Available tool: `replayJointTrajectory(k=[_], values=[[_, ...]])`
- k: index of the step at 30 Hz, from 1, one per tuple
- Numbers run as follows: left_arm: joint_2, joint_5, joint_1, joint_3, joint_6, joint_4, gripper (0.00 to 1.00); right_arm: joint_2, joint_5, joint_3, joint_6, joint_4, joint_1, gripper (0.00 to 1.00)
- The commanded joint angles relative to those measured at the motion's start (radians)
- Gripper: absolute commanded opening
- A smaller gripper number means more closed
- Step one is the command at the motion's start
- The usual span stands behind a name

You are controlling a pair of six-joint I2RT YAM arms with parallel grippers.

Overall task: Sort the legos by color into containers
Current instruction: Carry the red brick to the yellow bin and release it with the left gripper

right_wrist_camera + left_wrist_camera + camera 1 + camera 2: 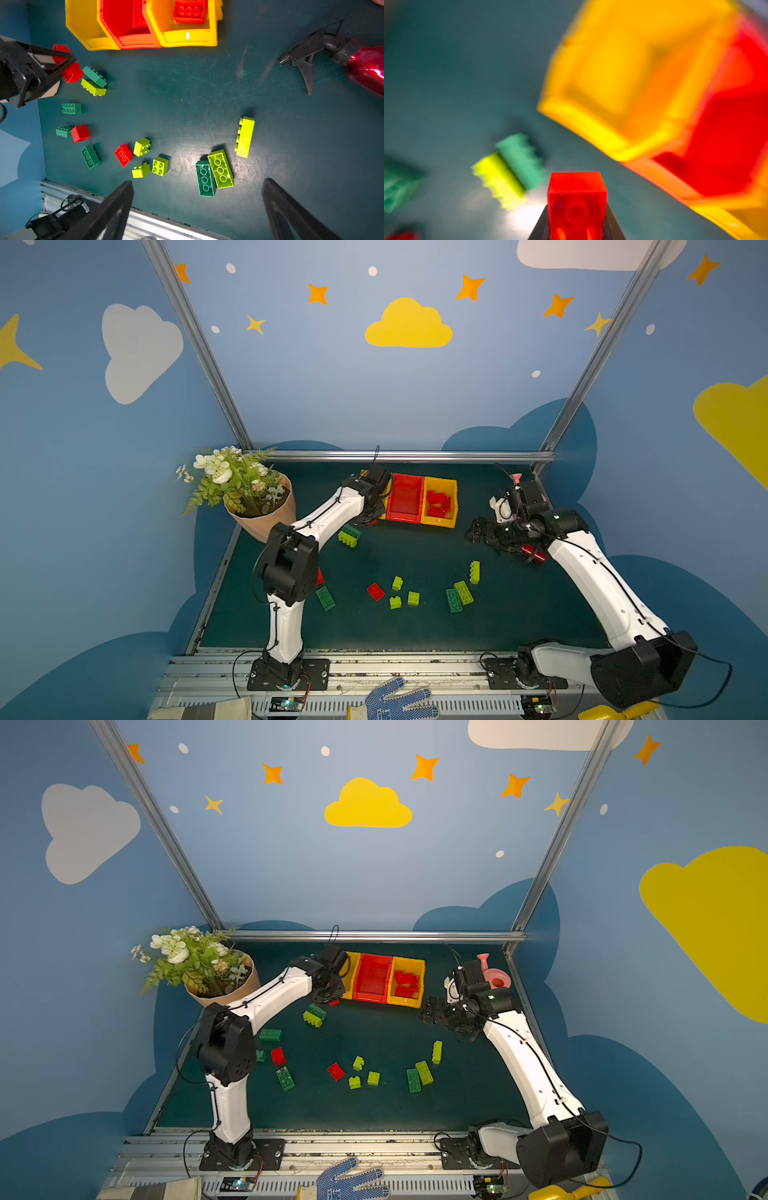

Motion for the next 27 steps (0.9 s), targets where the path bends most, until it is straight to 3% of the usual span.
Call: replayJointTrajectory(k=[1,7,9,16,17,20,22,24,27], values=[[0.147,0.068,-0.063,0.232,0.15,-0.065,0.26,-0.041,0.0,0.022,-0.026,-0.021,-0.025,0.95],[0.456,0.232,-0.128,0.741,0.29,-0.089,0.28,-0.097,0.018,0.003,-0.04,-0.058,-0.079,0.95],[0.524,0.285,-0.133,0.844,0.303,-0.069,0.28,-0.111,0.019,0.0,-0.042,-0.069,-0.095,0.95],[0.582,0.356,-0.133,0.832,0.282,0.108,0.33,-0.141,0.019,-0.016,-0.035,-0.089,-0.137,0.94],[0.587,0.364,-0.132,0.829,0.278,0.126,0.37,-0.143,0.019,-0.018,-0.034,-0.091,-0.141,0.95],[0.607,0.362,-0.133,0.83,0.262,0.166,0.77,-0.143,0.019,-0.015,-0.035,-0.095,-0.151,0.95],[0.621,0.354,-0.13,0.836,0.25,0.19,0.9,-0.14,0.018,-0.007,-0.034,-0.102,-0.156,0.95],[0.634,0.351,-0.123,0.856,0.238,0.199,0.97,-0.14,0.024,0.001,-0.036,-0.109,-0.16,0.94],[0.626,0.354,-0.118,0.874,0.239,0.2,0.97,-0.148,0.031,0.001,-0.034,-0.111,-0.165,0.95]])
